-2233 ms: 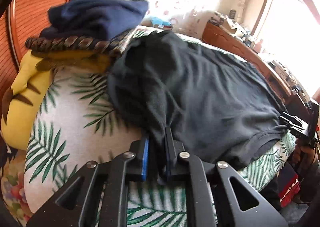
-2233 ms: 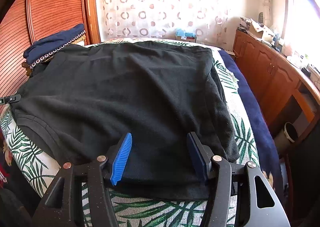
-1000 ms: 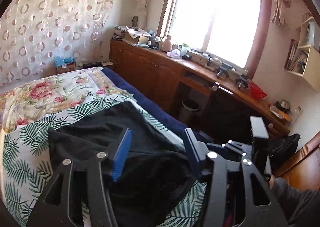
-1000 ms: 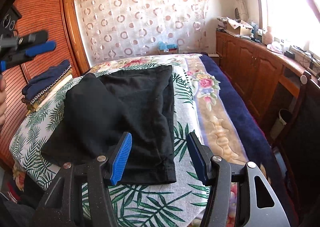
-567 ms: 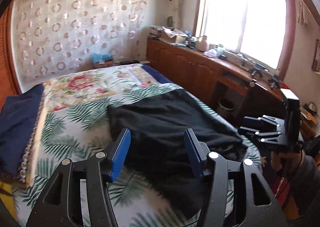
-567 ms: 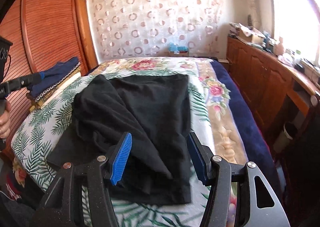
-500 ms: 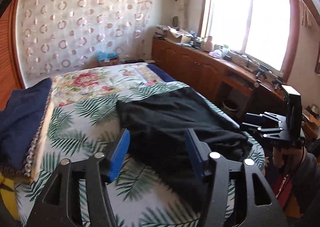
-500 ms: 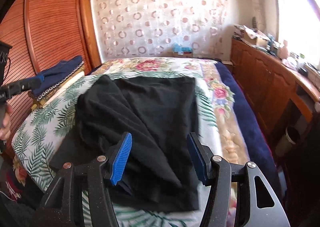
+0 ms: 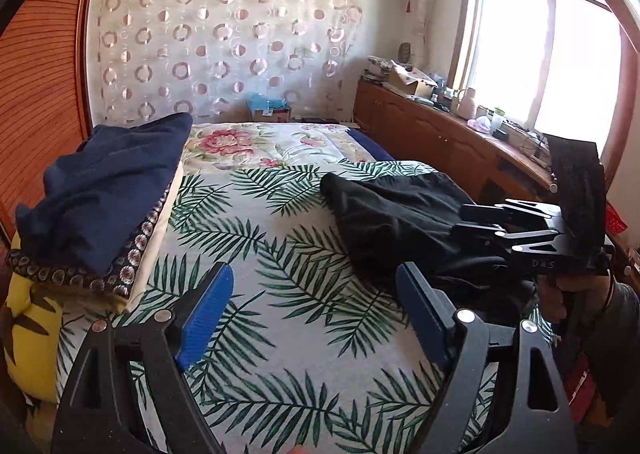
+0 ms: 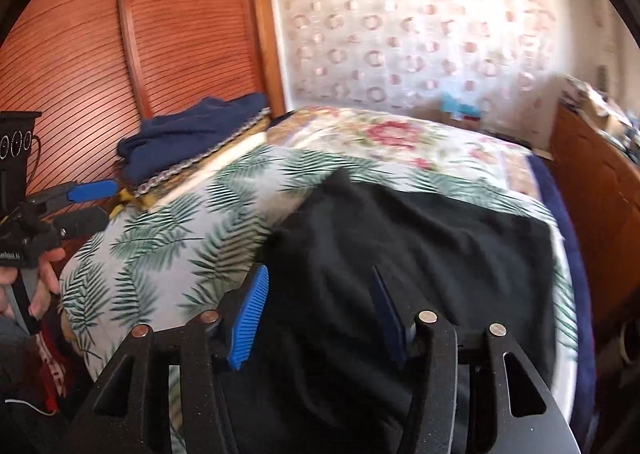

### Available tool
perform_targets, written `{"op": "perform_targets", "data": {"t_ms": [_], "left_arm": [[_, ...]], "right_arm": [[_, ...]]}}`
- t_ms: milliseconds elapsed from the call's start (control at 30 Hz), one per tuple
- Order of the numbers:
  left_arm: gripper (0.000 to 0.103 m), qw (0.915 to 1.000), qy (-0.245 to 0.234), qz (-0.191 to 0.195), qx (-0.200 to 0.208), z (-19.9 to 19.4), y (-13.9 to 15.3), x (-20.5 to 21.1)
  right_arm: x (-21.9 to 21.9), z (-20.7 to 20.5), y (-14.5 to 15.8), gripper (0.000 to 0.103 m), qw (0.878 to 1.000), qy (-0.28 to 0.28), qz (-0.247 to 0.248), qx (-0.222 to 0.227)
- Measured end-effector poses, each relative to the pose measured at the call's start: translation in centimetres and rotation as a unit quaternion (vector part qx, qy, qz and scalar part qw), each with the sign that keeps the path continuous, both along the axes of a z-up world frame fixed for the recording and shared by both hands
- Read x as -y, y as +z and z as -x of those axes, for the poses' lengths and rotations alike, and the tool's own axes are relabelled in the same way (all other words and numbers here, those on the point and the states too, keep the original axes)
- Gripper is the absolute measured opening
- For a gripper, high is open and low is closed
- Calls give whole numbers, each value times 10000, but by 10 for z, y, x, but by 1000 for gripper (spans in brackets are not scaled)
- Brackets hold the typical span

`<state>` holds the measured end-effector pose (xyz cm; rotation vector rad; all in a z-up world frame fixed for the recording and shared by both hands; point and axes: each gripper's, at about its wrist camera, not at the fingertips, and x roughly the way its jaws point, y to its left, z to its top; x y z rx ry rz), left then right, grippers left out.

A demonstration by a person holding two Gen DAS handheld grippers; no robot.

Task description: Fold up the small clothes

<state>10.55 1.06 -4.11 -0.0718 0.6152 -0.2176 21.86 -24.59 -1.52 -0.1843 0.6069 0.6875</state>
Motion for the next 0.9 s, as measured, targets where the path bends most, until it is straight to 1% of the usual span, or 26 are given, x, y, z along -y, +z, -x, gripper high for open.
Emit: {"op": "perform_targets", "data": {"t_ms": [100,167,233,333,467,600,700,733,767,800,867,900], "left_arm": [[84,10000,64,-50,-28,1,-5,-4],[84,9999,77,-55,-42,2,-7,-8],[84,9999,85,-12,-64,2,-10,-12],[84,9999,100,-19,-93,2,-12,-14],[84,9999,86,-20,-138,2,-14,-14],[84,9998,53,-32,-172,3,-16,-13],[84,9998,22,-61,-180,2,-16,-10],[84,9998,15,-76,-178,2,-16,-9],[84,9998,8,-86,-174,3,-16,-8],[84,9998,3,-89,-178,2,-16,-8],[84,9998,-10,-87,-189,2,-17,-6],[84,9998,-25,-90,-191,2,-17,-5]], "right_arm": [[-26,-12,-6,42,9993,359,69,-114],[-42,-26,-14,41,9978,580,156,-275],[-54,-40,-22,41,9967,641,353,-350],[-73,-57,-34,41,9946,663,692,-409],[-92,-77,-50,41,9913,557,1108,-451],[-106,-82,-63,41,9884,560,1349,-419],[-113,-85,-72,40,9879,517,1416,-359],[-115,-85,-74,32,9884,498,1395,-335],[-114,-85,-74,26,9888,444,1392,-300],[-112,-85,-72,17,9895,408,1361,-264],[-106,-80,-66,8,9922,415,1161,-160],[-101,-76,-60,7,9940,368,1030,-36]]}}
